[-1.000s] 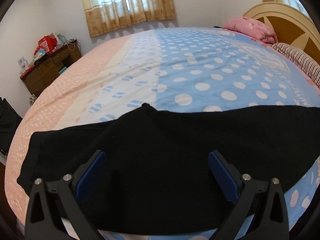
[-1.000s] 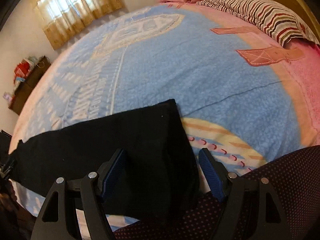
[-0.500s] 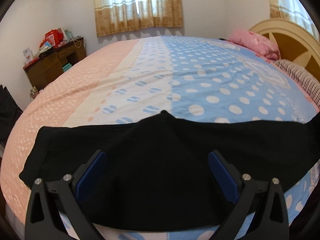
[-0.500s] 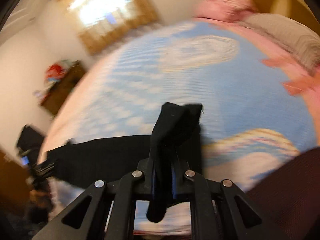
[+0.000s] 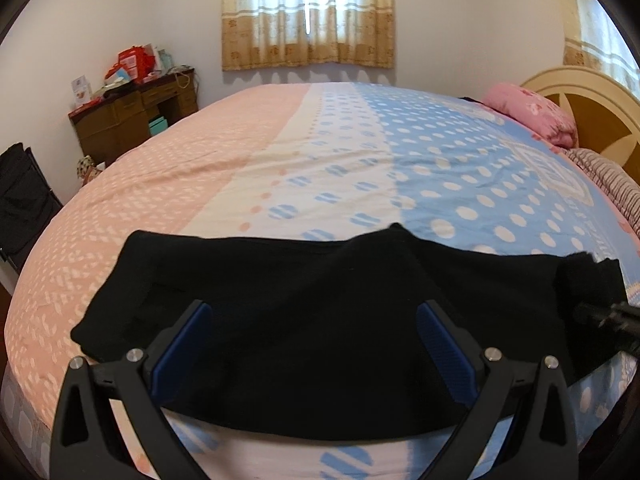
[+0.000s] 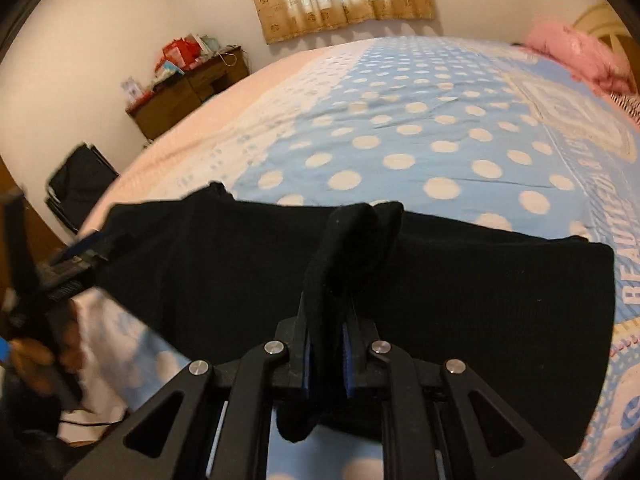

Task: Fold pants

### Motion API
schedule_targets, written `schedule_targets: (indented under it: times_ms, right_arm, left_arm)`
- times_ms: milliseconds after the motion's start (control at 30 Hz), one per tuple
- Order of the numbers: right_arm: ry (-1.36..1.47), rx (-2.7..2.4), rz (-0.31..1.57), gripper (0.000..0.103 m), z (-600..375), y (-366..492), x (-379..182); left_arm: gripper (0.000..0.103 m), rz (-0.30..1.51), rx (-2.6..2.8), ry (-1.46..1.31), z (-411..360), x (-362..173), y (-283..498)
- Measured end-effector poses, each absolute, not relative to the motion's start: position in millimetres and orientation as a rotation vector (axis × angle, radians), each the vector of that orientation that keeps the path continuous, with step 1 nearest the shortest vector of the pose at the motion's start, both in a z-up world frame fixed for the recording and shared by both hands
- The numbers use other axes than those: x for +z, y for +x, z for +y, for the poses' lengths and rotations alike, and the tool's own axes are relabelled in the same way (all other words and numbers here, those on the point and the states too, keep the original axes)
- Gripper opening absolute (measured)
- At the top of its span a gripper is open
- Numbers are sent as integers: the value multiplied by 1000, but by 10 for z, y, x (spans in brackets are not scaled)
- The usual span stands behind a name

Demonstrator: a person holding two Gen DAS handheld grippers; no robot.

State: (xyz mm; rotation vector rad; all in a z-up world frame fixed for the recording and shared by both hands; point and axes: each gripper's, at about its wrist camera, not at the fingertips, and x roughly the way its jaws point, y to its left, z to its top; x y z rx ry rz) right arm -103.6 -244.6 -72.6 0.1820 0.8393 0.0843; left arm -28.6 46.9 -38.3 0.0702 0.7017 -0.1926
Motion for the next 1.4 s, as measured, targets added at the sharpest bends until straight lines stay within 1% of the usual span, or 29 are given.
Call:
schedule_targets:
  times_ms: [33,67,100,133,167,200,233,433,467,500,533,567,733,767,800,833,933,1000,1100,1200,1300,1400]
  right_arm:
    - [174,56,851,15,-2385,-1006,-799]
    - [179,49,863,22,-2371,-976,-850]
    - [186,54,841,33,-2350,-987,-872]
    - [196,71,818,39,-2361,-1025,-851]
    - [216,97,803,51,-2354,-1048,-833]
    - [237,121,788,56,-2358,-1073,-806]
    - [253,145,771,56,-2364,-1091,-766]
    - [363,272,609,56,-2598,-1392,-431]
    - [359,238,629,52,-2664,-1383,-444]
    - [349,202,655,32,-2705,-1347,-488]
    - [340,150,691,21,-2747,-1287,-566]
    - [342,115,714,15,-2774,-1233,-635]
    - [387,175,716,15,-2619,-942,-895]
    - [387,197,740,15,-2508,-860,-990]
    - [375,192,721,17,-2454,-851,-1012]
    - [349,189,703,18,-2397,-828,-998]
    - [306,202,725,17,-2376,-791,-934]
    - [315,252,704,17,-2410,-899,-816]
    - [313,211,605,17,-2639,-1188,-519]
    - [379,4,535,17,-3197,-1439,-373]
    - [451,-179,567,17,-3698,-1536,-479]
    - [495,-196,667,17,-3868,-1411,-803]
  left_arm:
    - [103,701,-190,70,482,-386,-281]
    - [103,700,-189,71,488,-390,-277]
    - [103,699,-191,73,484,-396,-270]
    - [103,699,-194,74,484,-398,-273]
    - [103,700,-196,75,489,-403,-273]
    - [103,702,-199,78,484,-412,-271]
    - [103,706,-204,78,473,-422,-264]
    - [103,691,-217,114,405,-434,-304]
    - [103,693,-218,113,396,-437,-301]
    - [103,697,-221,108,384,-442,-296]
    - [103,702,-226,101,370,-446,-294]
    - [103,705,-231,97,359,-448,-298]
    - [103,693,-238,140,269,-418,-350]
    - [103,691,-237,144,265,-412,-355]
    - [103,689,-235,146,265,-402,-358]
    - [103,688,-235,146,265,-397,-359]
    - [103,690,-234,147,261,-398,-356]
    - [103,691,-235,151,254,-400,-356]
    - [103,692,-239,162,241,-397,-358]
    - [103,687,-242,157,228,-395,-345]
    - [103,689,-244,147,210,-404,-331]
    - [103,697,-237,157,188,-439,-324]
